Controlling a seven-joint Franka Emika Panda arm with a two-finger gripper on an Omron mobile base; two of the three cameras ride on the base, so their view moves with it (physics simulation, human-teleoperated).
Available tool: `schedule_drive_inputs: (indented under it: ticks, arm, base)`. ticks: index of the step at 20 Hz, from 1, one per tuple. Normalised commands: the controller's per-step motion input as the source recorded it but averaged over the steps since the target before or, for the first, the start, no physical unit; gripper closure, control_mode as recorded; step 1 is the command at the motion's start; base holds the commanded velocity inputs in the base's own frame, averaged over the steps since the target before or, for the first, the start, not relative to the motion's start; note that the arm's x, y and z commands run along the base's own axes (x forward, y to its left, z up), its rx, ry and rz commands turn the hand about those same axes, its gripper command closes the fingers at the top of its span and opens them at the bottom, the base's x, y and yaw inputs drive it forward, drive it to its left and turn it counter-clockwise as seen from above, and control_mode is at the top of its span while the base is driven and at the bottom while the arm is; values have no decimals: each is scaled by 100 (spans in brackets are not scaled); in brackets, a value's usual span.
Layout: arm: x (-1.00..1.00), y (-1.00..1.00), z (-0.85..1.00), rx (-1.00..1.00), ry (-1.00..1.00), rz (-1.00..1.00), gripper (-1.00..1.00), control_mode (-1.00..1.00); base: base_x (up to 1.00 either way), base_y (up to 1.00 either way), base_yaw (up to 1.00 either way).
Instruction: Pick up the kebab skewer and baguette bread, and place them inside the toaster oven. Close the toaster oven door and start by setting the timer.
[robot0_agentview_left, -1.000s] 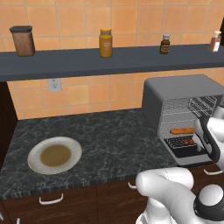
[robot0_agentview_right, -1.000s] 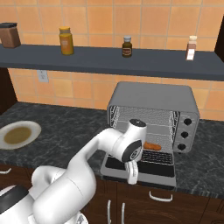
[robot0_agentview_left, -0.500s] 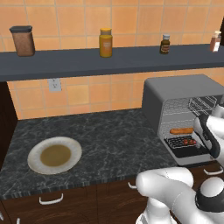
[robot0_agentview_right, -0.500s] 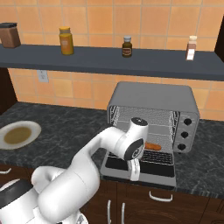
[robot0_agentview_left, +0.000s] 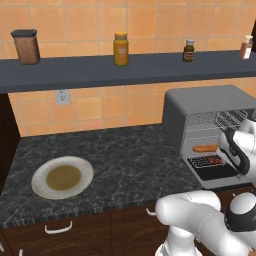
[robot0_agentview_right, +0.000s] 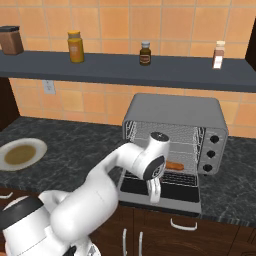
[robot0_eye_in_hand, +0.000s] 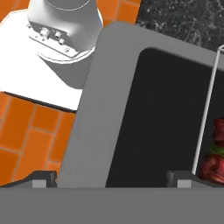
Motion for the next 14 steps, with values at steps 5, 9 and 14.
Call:
schedule_drive_inputs:
  ticks: [5, 9, 14]
  arm:
    - [16, -5, -8, 0, 0, 0, -100, -100]
    - [29, -8, 0, 0, -2, 0, -100, -100]
    - [41, -7, 0, 0, -3, 0, -100, -100]
  base:
    - [0, 0, 0]
    - [0, 0, 0]
    - [0, 0, 0]
